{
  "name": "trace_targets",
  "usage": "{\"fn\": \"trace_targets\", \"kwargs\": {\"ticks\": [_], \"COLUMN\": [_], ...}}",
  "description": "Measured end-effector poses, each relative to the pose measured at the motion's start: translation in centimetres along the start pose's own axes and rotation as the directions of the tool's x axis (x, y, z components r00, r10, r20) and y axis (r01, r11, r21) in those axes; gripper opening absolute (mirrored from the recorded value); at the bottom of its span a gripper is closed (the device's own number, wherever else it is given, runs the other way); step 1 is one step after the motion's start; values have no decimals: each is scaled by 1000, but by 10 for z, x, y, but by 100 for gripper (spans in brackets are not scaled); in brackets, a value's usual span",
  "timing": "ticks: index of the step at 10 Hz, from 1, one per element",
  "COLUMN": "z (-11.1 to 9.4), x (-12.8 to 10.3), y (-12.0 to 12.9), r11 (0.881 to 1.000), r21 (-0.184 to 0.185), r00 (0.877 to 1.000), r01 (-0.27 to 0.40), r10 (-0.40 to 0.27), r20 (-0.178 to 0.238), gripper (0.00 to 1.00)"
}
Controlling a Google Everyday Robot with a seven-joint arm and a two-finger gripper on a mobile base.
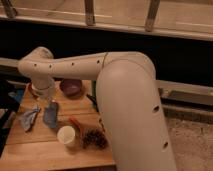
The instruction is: Wipe purple bowl with sponge
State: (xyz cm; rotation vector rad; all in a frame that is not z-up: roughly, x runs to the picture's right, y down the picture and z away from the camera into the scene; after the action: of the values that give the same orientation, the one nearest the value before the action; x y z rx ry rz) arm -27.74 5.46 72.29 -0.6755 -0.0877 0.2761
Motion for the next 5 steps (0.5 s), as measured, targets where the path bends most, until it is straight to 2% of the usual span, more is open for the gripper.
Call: {"fn": "trace_targets", "kwargs": {"ticks": [1,2,5], "z": [1,2,-1], "x": [0,-3,-11], "y": [1,-9,-55], "r11": [1000,1000,997], "r21": [0,19,67], "r00": [1000,1000,1000], "r01": [-3,-9,-22], "r10": [3,9,21], "r20": [-1,1,12], "gripper": [0,0,0]}}
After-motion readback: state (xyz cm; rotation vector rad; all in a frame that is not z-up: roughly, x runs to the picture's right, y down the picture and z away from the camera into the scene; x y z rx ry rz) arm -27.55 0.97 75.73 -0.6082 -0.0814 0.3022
